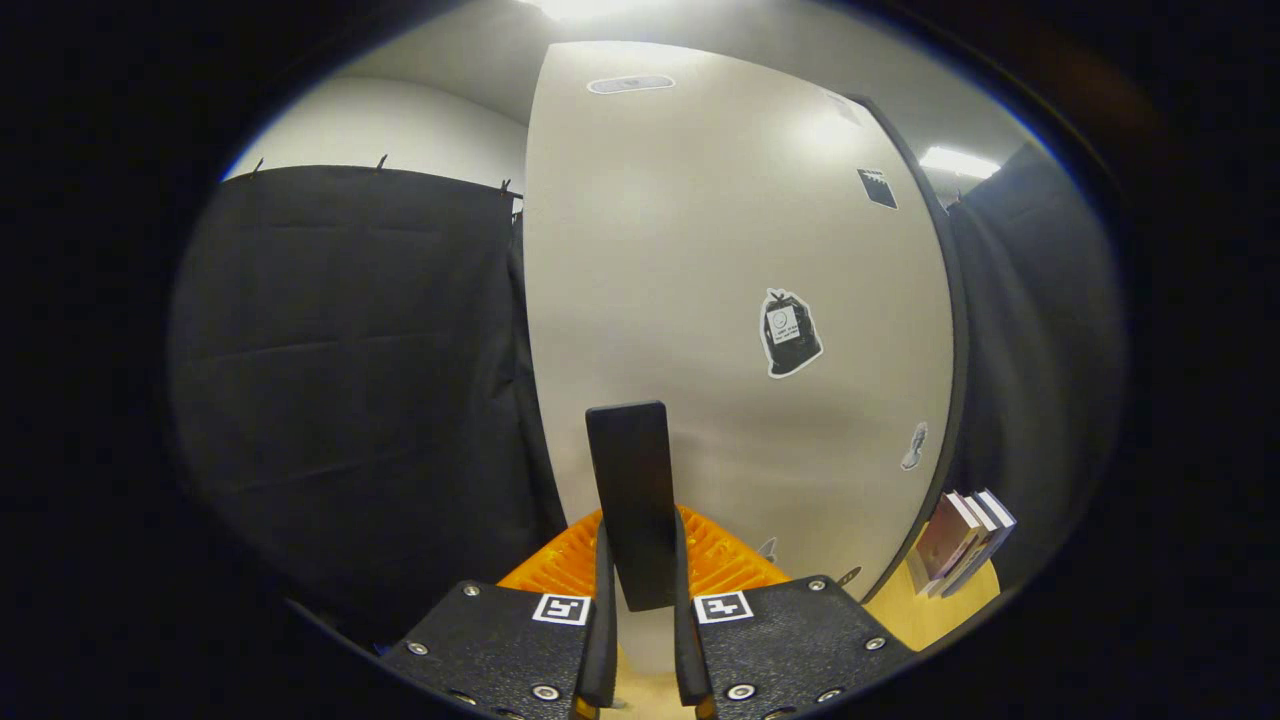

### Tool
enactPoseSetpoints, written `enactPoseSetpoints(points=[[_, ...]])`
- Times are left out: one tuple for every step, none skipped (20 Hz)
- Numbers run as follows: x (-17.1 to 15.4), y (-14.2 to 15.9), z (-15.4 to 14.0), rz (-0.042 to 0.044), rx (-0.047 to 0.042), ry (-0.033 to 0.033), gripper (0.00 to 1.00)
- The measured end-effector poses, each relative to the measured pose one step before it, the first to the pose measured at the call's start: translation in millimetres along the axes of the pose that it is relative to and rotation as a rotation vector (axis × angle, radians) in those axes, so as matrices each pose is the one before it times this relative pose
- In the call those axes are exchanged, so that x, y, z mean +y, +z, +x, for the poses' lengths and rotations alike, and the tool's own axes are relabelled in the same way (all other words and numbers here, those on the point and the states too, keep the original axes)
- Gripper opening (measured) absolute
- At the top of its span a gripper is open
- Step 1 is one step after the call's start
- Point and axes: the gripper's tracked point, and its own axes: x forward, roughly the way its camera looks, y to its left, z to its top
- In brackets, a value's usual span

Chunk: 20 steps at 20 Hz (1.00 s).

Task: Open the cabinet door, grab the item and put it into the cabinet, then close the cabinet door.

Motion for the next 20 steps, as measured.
enactPoseSetpoints(points=[[-2.77,-0.27,-8.13,0.00443,0.00252,0.00094,0.24],[-2.80,-0.41,-6.60,0.00519,0.00104,-0.00015,0.24],[-3.56,-2.63,-7.17,0.00409,0.00199,-0.00145,0.24],[-3.78,-1.14,-8.13,0.00330,0.00206,-0.00427,0.24],[-4.38,-0.69,-8.29,0.00097,0.00050,-0.00722,0.24],[-4.27,0.11,-7.14,0.00056,-0.00164,-0.00734,0.24],[-3.63,-1.26,-6.21,-0.00032,0.00001,-0.00714,0.23],[-4.65,0.13,-7.30,0.00246,-0.00428,-0.00937,0.23],[-4.49,-1.40,-7.76,0.00098,0.00008,-0.00942,0.24],[-4.85,0.14,-6.58,0.00429,-0.00152,-0.01091,0.23],[-4.79,-0.36,-5.66,0.00555,0.00026,-0.01317,0.23],[-5.34,0.05,-5.90,0.00281,0.00195,-0.01512,0.23],[-6.17,-0.08,-7.08,0.00347,-0.00083,-0.01547,0.23],[-4.86,0.17,-5.43,0.00204,0.00088,-0.01300,0.22],[-4.81,0.27,-4.60,0.00609,-0.00248,-0.01352,0.21],[-3.61,0.04,-3.77,0.00110,-0.00229,-0.01108,0.21],[-5.33,0.58,-4.39,0.00291,-0.00451,-0.01390,0.19],[-4.99,0.35,-2.99,-0.00387,-0.00411,-0.01410,0.19],[-5.82,0.04,-2.94,-0.00165,-0.00389,-0.01683,0.17],[-6.17,1.64,-1.49,-0.00051,-0.00476,-0.01930,0.17]])
